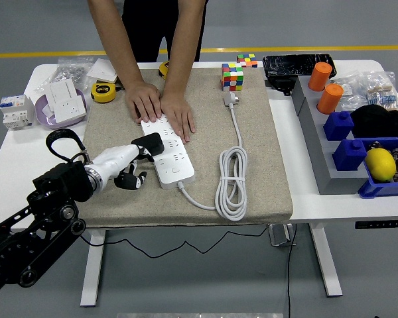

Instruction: Pick up the plug,place it near the board,insert it into the board,press the button

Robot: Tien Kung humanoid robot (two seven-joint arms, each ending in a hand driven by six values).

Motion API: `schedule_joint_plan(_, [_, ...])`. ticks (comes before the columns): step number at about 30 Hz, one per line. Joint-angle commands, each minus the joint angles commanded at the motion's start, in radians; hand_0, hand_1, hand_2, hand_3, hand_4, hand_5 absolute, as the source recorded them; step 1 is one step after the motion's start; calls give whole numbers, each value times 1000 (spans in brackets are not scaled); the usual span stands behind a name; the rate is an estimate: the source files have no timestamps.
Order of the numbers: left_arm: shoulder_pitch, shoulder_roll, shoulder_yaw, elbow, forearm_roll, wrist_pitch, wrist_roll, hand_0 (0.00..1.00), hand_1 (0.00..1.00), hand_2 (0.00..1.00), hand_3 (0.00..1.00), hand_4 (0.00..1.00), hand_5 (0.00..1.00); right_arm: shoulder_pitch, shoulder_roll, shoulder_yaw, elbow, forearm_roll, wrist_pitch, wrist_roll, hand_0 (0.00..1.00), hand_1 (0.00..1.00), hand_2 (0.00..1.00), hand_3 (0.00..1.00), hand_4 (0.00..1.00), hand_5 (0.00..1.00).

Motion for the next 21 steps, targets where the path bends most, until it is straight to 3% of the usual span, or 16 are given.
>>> schedule_joint_plan(9, [-6,-2,40,-26,-138,5,-25,143,22,155,757,474,2,-4,0,0,0,-3,0,-1,785,709,701,678,998,791])
schedule_joint_plan(15, [-18,-4,62,-8,-168,-8,-19,142,21,156,759,480,2,-4,-1,-4,0,-2,0,-1,786,709,701,678,998,791])
schedule_joint_plan(21, [-34,-9,74,22,-165,8,-29,139,21,157,769,484,2,-4,-1,-2,0,-4,0,-2,785,709,701,679,998,791])
